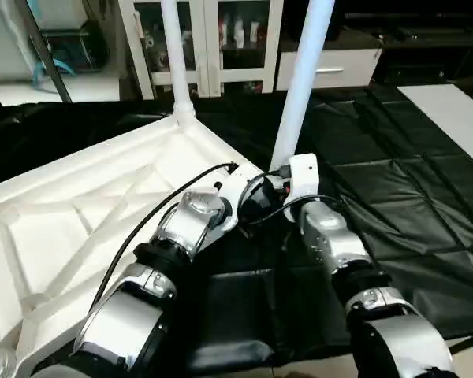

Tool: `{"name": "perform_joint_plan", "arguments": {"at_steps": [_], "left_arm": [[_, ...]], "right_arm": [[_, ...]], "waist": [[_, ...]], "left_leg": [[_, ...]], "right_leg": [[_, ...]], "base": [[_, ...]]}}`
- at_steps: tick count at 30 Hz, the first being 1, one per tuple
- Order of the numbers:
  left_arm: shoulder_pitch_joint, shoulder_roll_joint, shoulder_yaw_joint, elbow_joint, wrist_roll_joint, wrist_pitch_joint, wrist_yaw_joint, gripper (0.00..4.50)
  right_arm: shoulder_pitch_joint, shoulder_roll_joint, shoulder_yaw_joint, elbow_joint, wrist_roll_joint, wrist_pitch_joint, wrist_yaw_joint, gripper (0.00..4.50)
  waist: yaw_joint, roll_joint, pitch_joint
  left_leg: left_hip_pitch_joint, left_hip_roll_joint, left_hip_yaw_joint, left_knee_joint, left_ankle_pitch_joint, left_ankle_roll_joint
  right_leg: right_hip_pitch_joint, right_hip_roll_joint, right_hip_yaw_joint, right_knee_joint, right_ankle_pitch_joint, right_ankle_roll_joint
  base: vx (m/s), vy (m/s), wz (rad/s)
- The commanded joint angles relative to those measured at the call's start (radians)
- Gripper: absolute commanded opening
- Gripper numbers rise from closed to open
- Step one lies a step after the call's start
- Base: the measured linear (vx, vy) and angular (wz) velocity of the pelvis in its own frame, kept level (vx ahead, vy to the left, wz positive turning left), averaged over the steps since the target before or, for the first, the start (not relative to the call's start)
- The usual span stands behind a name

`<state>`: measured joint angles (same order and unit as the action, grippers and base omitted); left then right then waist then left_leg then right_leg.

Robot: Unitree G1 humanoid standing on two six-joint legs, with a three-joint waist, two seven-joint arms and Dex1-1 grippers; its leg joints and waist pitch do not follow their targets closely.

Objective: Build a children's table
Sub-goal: Rotate leg to tighten

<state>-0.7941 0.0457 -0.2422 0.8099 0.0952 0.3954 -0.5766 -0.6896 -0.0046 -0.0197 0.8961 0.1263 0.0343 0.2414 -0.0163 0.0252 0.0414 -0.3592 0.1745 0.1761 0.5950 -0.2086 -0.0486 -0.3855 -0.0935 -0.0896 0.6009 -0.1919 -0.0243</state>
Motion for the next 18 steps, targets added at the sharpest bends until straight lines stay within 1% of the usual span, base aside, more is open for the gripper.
{"name": "perform_joint_plan", "arguments": {"at_steps": [1,2,3,4,5,6,7,8,9,10,11,12,13,14,15,16,17,18], "left_arm": [[0.032,0.0,-0.006,0.004,-0.012,-0.04,-0.033,0.0],[0.058,0.025,-0.027,-0.037,-0.012,-0.056,-0.097,0.0],[0.073,0.039,-0.039,-0.065,-0.015,-0.046,-0.131,0.0],[0.073,0.039,-0.039,-0.065,-0.015,-0.046,-0.131,0.0],[0.086,0.05,-0.048,-0.088,-0.018,-0.039,-0.157,0.0],[0.116,0.079,-0.073,-0.144,-0.026,-0.048,-0.228,0.0],[0.129,0.09,-0.081,-0.169,-0.033,-0.034,-0.256,0.0],[0.135,0.096,-0.086,-0.182,-0.035,-0.027,-0.27,0.0],[0.147,0.112,-0.099,-0.207,-0.039,-0.029,-0.303,0.0],[0.154,0.124,-0.107,-0.226,-0.045,-0.025,-0.331,0.0],[0.164,0.141,-0.118,-0.25,-0.052,-0.02,-0.369,0.0],[0.171,0.157,-0.129,-0.268,-0.056,-0.033,-0.407,0.0],[0.178,0.174,-0.138,-0.287,-0.063,-0.034,-0.442,0.0],[0.186,0.189,-0.144,-0.306,-0.066,-0.026,-0.47,0.0],[0.193,0.206,-0.15,-0.322,-0.071,-0.039,-0.501,0.0],[0.202,0.219,-0.151,-0.343,-0.078,-0.026,-0.524,0.0],[0.208,0.229,-0.151,-0.358,-0.082,-0.015,-0.54,0.0],[0.211,0.244,-0.153,-0.367,-0.082,-0.019,-0.559,0.0]], "right_arm": [[0.042,0.008,0.032,-0.069,0.031,0.017,0.107,3.77],[0.089,-0.032,0.035,-0.17,0.052,0.047,0.173,3.81],[0.113,-0.056,0.035,-0.222,0.058,0.062,0.204,3.87],[0.113,-0.056,0.035,-0.222,0.058,0.062,0.204,4.0],[0.131,-0.076,0.037,-0.261,0.061,0.074,0.228,4.13],[0.172,-0.126,0.05,-0.345,0.071,0.105,0.288,4.21],[0.187,-0.15,0.056,-0.375,0.071,0.116,0.31,4.26],[0.196,-0.166,0.06,-0.39,0.074,0.124,0.328,4.33],[0.215,-0.202,0.068,-0.426,0.084,0.147,0.374,4.42],[0.229,-0.23,0.074,-0.454,0.095,0.168,0.412,4.42],[0.249,-0.271,0.083,-0.492,0.11,0.199,0.466,4.42],[0.268,-0.307,0.094,-0.527,0.116,0.221,0.516,4.42],[0.287,-0.342,0.106,-0.556,0.118,0.233,0.559,4.42],[0.305,-0.37,0.113,-0.584,0.113,0.242,0.591,4.42],[0.32,-0.397,0.118,-0.607,0.115,0.255,0.622,4.42],[0.335,-0.422,0.121,-0.635,0.125,0.282,0.65,4.42],[0.347,-0.442,0.124,-0.658,0.136,0.305,0.673,4.42],[0.359,-0.465,0.131,-0.682,0.149,0.33,0.706,4.42]], "waist": [[0.013,-0.016,-0.052],[0.018,-0.017,-0.053],[0.021,-0.02,-0.058],[0.025,-0.018,-0.058],[0.023,-0.021,-0.058],[0.029,-0.02,-0.058],[0.031,-0.021,-0.059],[0.034,-0.019,-0.059],[0.035,-0.01,-0.057],[0.036,-0.019,-0.056],[0.041,-0.016,-0.055],[0.044,-0.014,-0.053],[0.052,-0.018,-0.053],[0.058,-0.016,-0.052],[0.06,-0.016,-0.053],[0.058,-0.02,-0.053],[0.059,-0.019,-0.053],[0.06,-0.02,-0.054]], "left_leg": [[-0.005,0.053,-0.017,-0.07,-0.152,0.109],[-0.004,0.055,-0.017,-0.071,-0.145,0.116],[-0.006,0.056,-0.017,-0.067,-0.109,0.132],[-0.006,0.057,-0.018,-0.068,-0.093,0.139],[-0.008,0.056,-0.017,-0.066,-0.081,0.147],[-0.007,0.057,-0.017,-0.066,-0.073,0.154],[-0.008,0.059,-0.016,-0.064,-0.062,0.163],[-0.005,0.059,-0.015,-0.064,-0.062,0.163],[-0.005,0.058,-0.014,-0.064,-0.071,0.157],[-0.004,0.059,-0.013,-0.066,-0.093,0.148],[-0.003,0.06,-0.014,-0.068,-0.109,0.139],[-0.003,0.06,-0.014,-0.069,-0.115,0.135],[-0.002,0.062,-0.015,-0.069,-0.118,0.13],[0.001,0.064,-0.013,-0.07,-0.122,0.123],[0.003,0.063,-0.013,-0.07,-0.12,0.119],[0.001,0.062,-0.013,-0.07,-0.115,0.117],[-0.001,0.062,-0.014,-0.071,-0.114,0.117],[0.002,0.064,-0.013,-0.07,-0.107,0.122]], "right_leg": [[0.046,-0.07,0.051,-0.079,-0.202,-0.236],[0.049,-0.07,0.052,-0.078,-0.186,-0.231],[0.051,-0.07,0.053,-0.07,-0.134,-0.237],[0.053,-0.071,0.053,-0.067,-0.107,-0.241],[0.051,-0.07,0.053,-0.065,-0.092,-0.247],[0.053,-0.071,0.053,-0.066,-0.085,-0.247],[0.052,-0.072,0.054,-0.063,-0.078,-0.249],[0.049,-0.071,0.052,-0.064,-0.083,-0.251],[0.046,-0.067,0.051,-0.068,-0.096,-0.252],[0.046,-0.067,0.052,-0.07,-0.118,-0.25],[0.046,-0.068,0.053,-0.071,-0.151,-0.241],[0.046,-0.068,0.053,-0.073,-0.162,-0.237],[0.046,-0.068,0.055,-0.073,-0.171,-0.228],[0.042,-0.068,0.056,-0.074,-0.178,-0.223],[0.04,-0.068,0.057,-0.073,-0.172,-0.225],[0.041,-0.066,0.057,-0.071,-0.156,-0.226],[0.044,-0.066,0.056,-0.068,-0.149,-0.227],[0.041,-0.067,0.057,-0.067,-0.134,-0.229]], "base": [[0.0,0.0,0.0],[0.0,0.0,0.0],[0.0,0.0,0.0],[0.0,0.0,0.0],[0.0,0.0,0.0],[0.0,0.0,0.0],[0.0,0.0,0.0],[0.0,0.0,0.0],[0.0,0.0,0.0],[0.0,0.0,0.0],[0.0,0.0,0.0],[0.0,0.0,0.0],[0.0,0.0,0.0],[0.0,0.0,0.0],[0.0,0.0,0.0],[0.0,0.0,0.0],[0.0,0.0,0.0],[0.0,0.0,0.0]]}}
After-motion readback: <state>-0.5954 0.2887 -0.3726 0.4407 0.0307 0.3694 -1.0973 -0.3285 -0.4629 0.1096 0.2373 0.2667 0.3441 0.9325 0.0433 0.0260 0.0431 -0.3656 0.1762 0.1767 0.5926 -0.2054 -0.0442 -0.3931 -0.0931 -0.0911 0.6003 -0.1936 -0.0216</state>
